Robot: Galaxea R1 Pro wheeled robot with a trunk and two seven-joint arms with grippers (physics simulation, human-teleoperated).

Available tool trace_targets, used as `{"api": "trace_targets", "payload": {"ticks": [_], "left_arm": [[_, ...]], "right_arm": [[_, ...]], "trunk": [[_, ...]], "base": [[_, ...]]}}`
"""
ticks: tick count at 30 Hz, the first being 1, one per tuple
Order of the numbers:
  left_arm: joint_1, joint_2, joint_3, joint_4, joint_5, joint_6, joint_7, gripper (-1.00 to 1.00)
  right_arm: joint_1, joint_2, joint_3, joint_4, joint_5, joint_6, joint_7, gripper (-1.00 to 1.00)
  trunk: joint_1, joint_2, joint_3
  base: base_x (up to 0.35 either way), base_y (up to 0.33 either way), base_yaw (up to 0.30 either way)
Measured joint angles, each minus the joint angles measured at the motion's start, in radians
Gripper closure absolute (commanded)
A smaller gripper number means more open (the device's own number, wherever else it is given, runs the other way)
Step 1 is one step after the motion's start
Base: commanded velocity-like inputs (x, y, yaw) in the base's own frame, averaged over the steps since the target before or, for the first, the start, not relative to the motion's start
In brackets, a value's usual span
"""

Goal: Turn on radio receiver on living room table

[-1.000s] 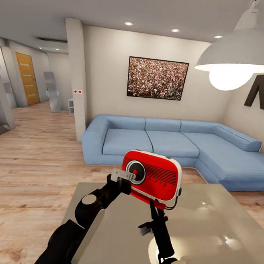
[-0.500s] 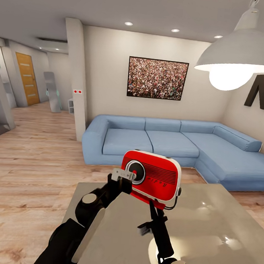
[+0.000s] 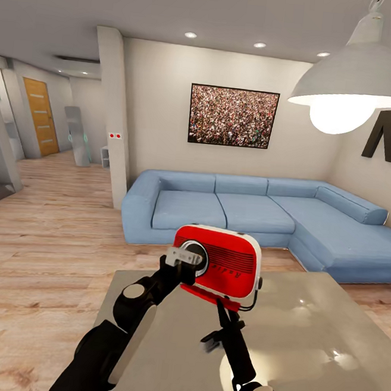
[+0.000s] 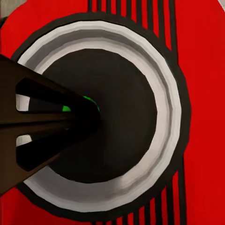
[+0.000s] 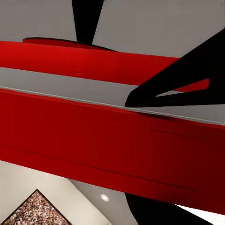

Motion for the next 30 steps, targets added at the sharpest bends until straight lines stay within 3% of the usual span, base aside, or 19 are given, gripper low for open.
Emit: {"api": "trace_targets", "payload": {"ticks": [20, 23, 28, 30], "left_arm": [[-0.007, 0.000, 0.003, 0.007, 0.002, -0.005, 0.006, 1.00], [-0.007, 0.000, 0.004, 0.006, 0.003, -0.005, 0.007, 1.00], [-0.007, 0.000, 0.004, 0.004, 0.003, -0.005, 0.011, 1.00], [-0.007, 0.000, 0.005, 0.004, 0.002, -0.005, 0.011, 1.00]], "right_arm": [[0.000, -0.001, 0.000, 0.003, -0.013, 0.000, 0.000, 1.00], [0.000, -0.001, 0.004, 0.004, -0.053, -0.001, 0.000, 1.00], [0.000, -0.003, -0.020, 0.007, -0.174, 0.000, 0.000, 1.00], [0.000, -0.004, -0.013, 0.007, -0.190, 0.000, 0.000, 1.00]], "trunk": [[0.000, 0.000, 0.000], [0.000, 0.000, 0.000], [0.000, 0.000, 0.000], [0.000, 0.000, 0.000]], "base": [[0.000, 0.000, 0.000], [0.000, 0.000, 0.000], [0.000, 0.000, 0.000], [0.000, 0.000, 0.000]]}}
